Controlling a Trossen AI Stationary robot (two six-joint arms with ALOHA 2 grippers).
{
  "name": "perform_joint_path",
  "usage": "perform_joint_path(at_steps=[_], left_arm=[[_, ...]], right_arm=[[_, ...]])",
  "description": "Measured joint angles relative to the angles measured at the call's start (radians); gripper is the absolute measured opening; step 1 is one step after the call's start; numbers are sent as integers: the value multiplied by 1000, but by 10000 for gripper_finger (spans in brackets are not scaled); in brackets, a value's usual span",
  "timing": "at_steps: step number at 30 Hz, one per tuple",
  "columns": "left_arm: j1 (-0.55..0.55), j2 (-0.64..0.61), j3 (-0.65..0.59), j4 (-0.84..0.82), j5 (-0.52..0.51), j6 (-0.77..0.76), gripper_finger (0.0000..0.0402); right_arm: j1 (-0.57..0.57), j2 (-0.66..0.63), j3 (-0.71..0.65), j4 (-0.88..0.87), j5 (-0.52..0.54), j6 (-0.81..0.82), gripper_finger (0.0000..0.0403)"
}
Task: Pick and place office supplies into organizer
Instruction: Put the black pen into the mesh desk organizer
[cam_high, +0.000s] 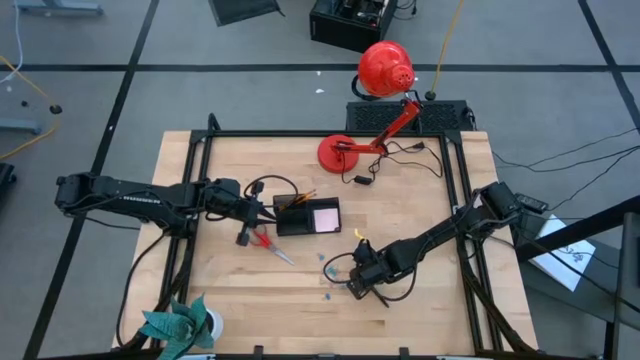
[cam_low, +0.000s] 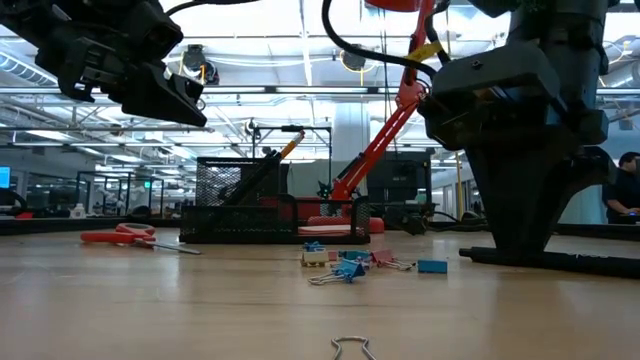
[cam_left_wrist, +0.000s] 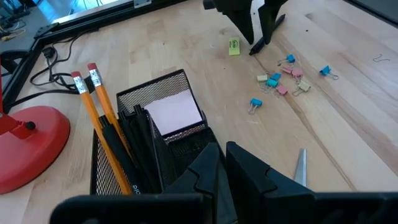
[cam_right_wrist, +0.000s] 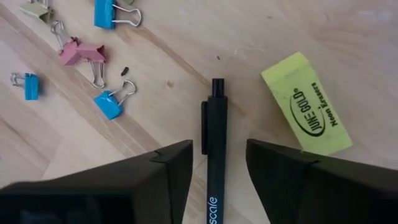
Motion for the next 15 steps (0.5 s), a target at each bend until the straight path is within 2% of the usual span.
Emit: perform_joint_path(at_steps=[15], left_arm=[[0, 0, 0, 1, 0, -5, 35]], right_arm=[[12, 48, -1, -95, -20, -65, 114]])
